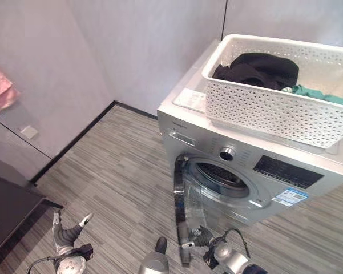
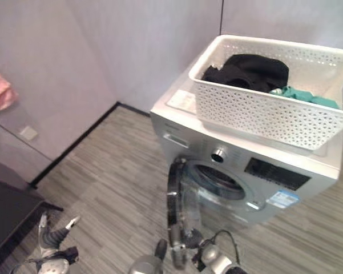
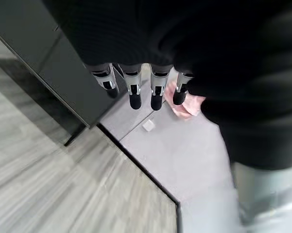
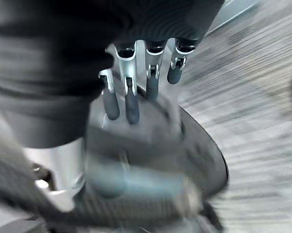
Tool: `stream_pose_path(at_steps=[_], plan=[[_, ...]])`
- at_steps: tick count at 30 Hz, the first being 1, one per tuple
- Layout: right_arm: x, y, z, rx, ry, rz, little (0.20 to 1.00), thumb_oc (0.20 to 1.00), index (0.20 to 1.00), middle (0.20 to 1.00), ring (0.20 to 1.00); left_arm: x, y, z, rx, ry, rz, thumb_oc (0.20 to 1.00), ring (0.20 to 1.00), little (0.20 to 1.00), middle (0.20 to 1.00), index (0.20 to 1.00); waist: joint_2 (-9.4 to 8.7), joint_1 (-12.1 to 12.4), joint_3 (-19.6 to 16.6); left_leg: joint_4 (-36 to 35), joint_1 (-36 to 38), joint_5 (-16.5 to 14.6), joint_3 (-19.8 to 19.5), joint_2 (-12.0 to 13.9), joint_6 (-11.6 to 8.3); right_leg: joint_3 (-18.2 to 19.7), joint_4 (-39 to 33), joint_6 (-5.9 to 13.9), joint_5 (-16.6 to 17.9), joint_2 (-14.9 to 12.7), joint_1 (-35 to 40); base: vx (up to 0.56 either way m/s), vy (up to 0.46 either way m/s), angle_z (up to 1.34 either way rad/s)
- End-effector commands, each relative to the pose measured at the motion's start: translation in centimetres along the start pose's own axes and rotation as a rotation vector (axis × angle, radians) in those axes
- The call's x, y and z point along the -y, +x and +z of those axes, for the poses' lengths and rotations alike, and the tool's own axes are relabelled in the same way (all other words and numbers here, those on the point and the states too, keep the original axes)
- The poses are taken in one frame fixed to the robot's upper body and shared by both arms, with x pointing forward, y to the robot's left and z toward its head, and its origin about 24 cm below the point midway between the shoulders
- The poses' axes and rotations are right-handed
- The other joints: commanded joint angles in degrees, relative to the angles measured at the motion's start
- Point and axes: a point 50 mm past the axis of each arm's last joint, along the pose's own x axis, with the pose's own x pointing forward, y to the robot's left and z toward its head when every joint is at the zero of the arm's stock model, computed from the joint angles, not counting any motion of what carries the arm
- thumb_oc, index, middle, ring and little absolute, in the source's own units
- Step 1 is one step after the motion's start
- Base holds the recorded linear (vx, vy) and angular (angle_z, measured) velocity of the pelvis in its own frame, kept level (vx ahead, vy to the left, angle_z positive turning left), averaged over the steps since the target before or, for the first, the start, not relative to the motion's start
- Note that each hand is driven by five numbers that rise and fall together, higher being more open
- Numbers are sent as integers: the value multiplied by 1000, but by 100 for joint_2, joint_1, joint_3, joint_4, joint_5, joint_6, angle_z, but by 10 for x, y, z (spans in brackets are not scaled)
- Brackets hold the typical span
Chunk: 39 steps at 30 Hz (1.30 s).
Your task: Grab the laundry basket,head to the washer,open it,put in the laundry and shut it.
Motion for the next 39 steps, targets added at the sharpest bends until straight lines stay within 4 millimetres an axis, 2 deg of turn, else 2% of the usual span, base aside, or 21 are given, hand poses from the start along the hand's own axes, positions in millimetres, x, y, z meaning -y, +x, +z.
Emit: stream_pose_path(at_steps=[1,6,7,8,11,13,14,15,17,18,21,22,24,25,26,28,29,35,37,38,39], plan=[[-1,10,78,260,39,0,1000,1000,1000,1000,1000,-7,17,15,130,86,40,1000,1000,1000,1000,1000,-337,133,122,229,237,-678,284,15,-48,332,46,135,-723,-365,112,0,0,9],[-1,10,78,260,39,0,1000,1000,1000,1000,1000,-7,17,15,130,86,40,1000,1000,1000,1000,1000,-337,133,122,229,237,-678,284,15,-48,332,46,135,-723,-365,112,6,-13,-1],[8,13,76,249,-3,-31,1000,1000,1000,1000,1000,-24,15,88,467,-12,75,1000,1000,1000,1000,1000,-333,175,50,265,295,-701,263,67,-90,348,45,123,-786,-314,194,17,-62,0],[8,13,76,250,-3,-31,1000,1000,1000,1000,1000,-25,15,88,467,-12,75,1000,1000,1000,1000,1000,-343,171,52,267,276,-680,260,54,-82,347,45,121,-766,-326,178,32,-80,4],[21,15,55,161,-36,-74,1000,1000,1000,1000,1000,-27,3,143,708,-168,-54,1000,1000,1000,1000,1000,-284,49,-32,295,394,-741,337,68,-87,426,45,107,-810,-281,256,3,-17,3],[45,11,11,-5,-43,-148,1000,1000,1000,1000,1000,-5,-5,174,849,-25,-339,1000,1000,1000,1000,1000,-148,-332,-146,238,591,-833,532,63,-78,536,45,156,-804,-266,285,52,61,-1],[54,8,-4,-62,-42,-169,1000,1000,1000,1000,1000,3,-12,187,886,-83,-489,1000,1000,1000,1000,1000,-102,-429,-194,194,669,-829,630,48,-65,589,45,172,-760,-282,271,87,93,-10],[65,-3,-36,-156,-5,-183,1000,1000,1000,1000,1000,43,-28,206,835,-182,-1041,1000,1000,1000,1000,1000,-5,-879,-270,145,816,-826,797,74,-74,770,45,201,-744,-234,275,66,63,-28],[66,-3,-36,-155,-2,-185,1000,1000,1000,1000,1000,44,-28,206,838,-182,-1044,1000,1000,1000,1000,1000,-17,-857,-281,144,787,-808,798,61,-67,774,45,200,-730,-247,246,36,-14,-64],[78,-12,-55,-205,108,-247,1000,1000,1000,1000,1000,87,-29,209,751,-197,-1216,1000,1000,1000,1000,1000,0,-1209,-199,214,763,-760,776,105,-109,888,45,163,-784,-157,228,16,-63,-70],[97,-16,-54,-185,179,-332,1000,1000,1000,1000,1000,105,-30,227,828,-175,-1186,1000,1000,1000,1000,1000,-29,-1299,-73,311,489,-608,631,110,-155,882,45,106,-784,-134,61,-182,-83,7],[124,-24,-48,-136,161,-410,1000,1000,1000,1000,1000,123,-28,233,818,-271,-1137,1000,1000,1000,1000,1000,-138,-1411,219,91,-353,301,593,298,-476,848,45,139,-658,-270,-676,-530,3,-21],[126,-23,-45,-128,158,-417,1000,1000,1000,1000,1000,130,-29,238,824,-275,-1133,1000,1000,1000,1000,1000,-227,-1392,244,116,-581,440,588,320,-510,726,45,124,-646,-360,-831,-427,-79,13],[129,-20,-36,-105,145,-414,1000,1000,1000,1000,1000,145,-37,243,818,-307,-1160,1000,1000,1000,1000,1000,-331,-1479,177,587,-653,228,1020,480,-340,414,45,35,-662,-385,-1103,-254,-216,110],[122,-15,-24,-68,104,-366,1000,1000,1000,1000,1000,157,-45,242,796,-319,-1191,1000,1000,1000,1000,1000,-325,-1641,101,1376,-204,5,1427,719,-356,300,45,-94,-768,-269,-1164,-245,-222,167],[116,-14,-20,-47,92,-335,1000,1000,1000,1000,1000,159,-47,240,794,-308,-1202,1000,1000,1000,1000,1000,-279,-1707,79,1600,74,-63,1479,772,-360,228,45,-135,-774,-229,-1179,-54,-7,127],[105,-12,-13,-10,104,-286,1000,1000,1000,1000,1000,164,-51,231,762,-291,-1226,1000,1000,1000,1000,1000,-174,-1819,27,1555,609,-187,1503,741,-359,69,45,-144,-717,-197,-1186,-42,67,38],[104,-13,-15,-13,103,-285,1000,1000,1000,1000,1000,164,-51,230,759,-292,-1226,1000,1000,1000,1000,1000,-159,-1835,44,1513,667,-176,1503,744,-361,56,45,-135,-722,-192,-1142,-11,21,52],[120,-6,-10,-47,241,-317,1000,1000,1000,1000,1000,188,-64,195,589,-255,-1330,1000,1000,1000,1000,1000,-18,-1779,-191,956,941,-357,1860,722,-323,-314,68,-103,-483,-379,-1119,-51,136,34],[120,-5,-10,-46,242,-318,1000,1000,1000,1000,1000,188,-64,195,590,-255,-1330,1000,1000,1000,1000,1000,-18,-1778,-184,949,948,-353,1861,720,-322,-315,68,-101,-482,-380,-1116,-85,225,73],[138,-8,-5,-36,279,-364,1000,1000,1000,1000,1000,183,-62,180,549,-238,-1330,1000,1000,1000,1000,1000,61,-1632,-205,629,1021,-408,1892,685,-318,-487,116,9,-270,-543,-1097,-78,155,80]])
